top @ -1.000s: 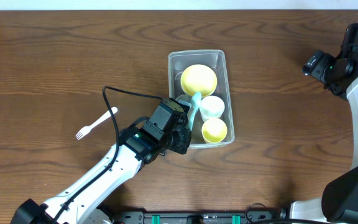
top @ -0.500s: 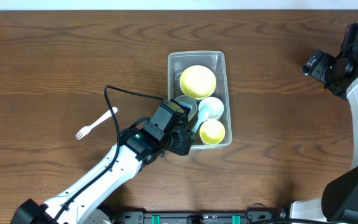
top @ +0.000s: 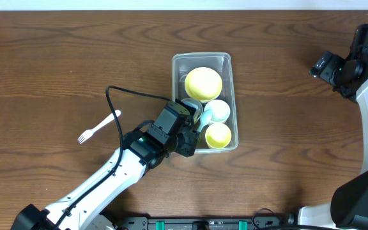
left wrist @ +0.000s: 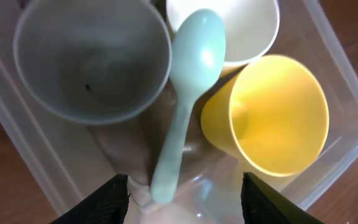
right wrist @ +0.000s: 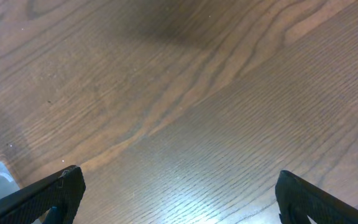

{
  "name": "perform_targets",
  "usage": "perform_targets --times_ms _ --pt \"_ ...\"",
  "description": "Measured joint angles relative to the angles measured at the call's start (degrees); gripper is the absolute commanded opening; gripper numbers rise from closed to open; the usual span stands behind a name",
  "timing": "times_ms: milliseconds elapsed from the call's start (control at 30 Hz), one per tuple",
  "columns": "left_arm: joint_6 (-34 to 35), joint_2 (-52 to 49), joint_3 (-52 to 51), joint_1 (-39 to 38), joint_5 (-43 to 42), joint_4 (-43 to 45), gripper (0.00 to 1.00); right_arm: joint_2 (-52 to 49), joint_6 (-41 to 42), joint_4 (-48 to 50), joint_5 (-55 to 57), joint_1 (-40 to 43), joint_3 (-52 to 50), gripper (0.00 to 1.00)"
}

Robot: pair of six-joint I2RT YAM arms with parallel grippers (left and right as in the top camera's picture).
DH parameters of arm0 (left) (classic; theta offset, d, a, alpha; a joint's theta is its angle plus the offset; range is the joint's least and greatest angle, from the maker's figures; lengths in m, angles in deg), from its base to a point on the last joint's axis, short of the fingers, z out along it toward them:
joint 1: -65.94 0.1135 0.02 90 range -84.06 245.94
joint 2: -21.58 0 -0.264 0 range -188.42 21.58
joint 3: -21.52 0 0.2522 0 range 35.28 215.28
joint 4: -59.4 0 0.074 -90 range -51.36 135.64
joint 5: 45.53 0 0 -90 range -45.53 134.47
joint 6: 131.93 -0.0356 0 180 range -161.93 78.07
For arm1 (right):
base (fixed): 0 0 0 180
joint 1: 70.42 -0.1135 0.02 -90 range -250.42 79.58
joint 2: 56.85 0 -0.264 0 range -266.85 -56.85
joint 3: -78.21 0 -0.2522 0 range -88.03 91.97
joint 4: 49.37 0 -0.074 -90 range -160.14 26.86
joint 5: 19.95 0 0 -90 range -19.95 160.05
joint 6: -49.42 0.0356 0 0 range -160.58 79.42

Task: Pack container
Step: 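Open left gripper and retract it toward the white fork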

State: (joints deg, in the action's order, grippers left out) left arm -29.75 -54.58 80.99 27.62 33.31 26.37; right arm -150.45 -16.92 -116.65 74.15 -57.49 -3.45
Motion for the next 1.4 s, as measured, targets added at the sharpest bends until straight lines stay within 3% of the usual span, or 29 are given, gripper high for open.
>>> perform_targets --times_ms 333,633,900,1167,1267,1400 --pt "-1.36 1.95 0.00 1.64 5.62 0.83 0.59 0.00 0.00 0.00 0.00 0.00 0.00 0.99" --pt "0.09 12.00 2.69 16.76 11.10 -1.38 0.60 0.00 0.00 -0.02 0.00 0.00 0.00 0.99" --pt "3.17 6.67 2.97 31.45 17.07 -5.42 0.85 0.00 0.00 -0.02 0.00 0.00 0.00 0.99" --pt "5.16 0.76 2.97 38.71 19.28 -13.05 0.93 0.00 0.00 -0.02 0.00 0.00 0.00 0.99" --pt "4.35 -0.72 2.97 40.04 20.83 -13.51 0.99 0.00 0.00 -0.02 0.00 0.00 0.00 0.99" --pt "1.33 -3.89 2.97 41.57 22.18 -12.22 0.98 0.00 0.00 -0.02 0.00 0.00 0.00 0.99"
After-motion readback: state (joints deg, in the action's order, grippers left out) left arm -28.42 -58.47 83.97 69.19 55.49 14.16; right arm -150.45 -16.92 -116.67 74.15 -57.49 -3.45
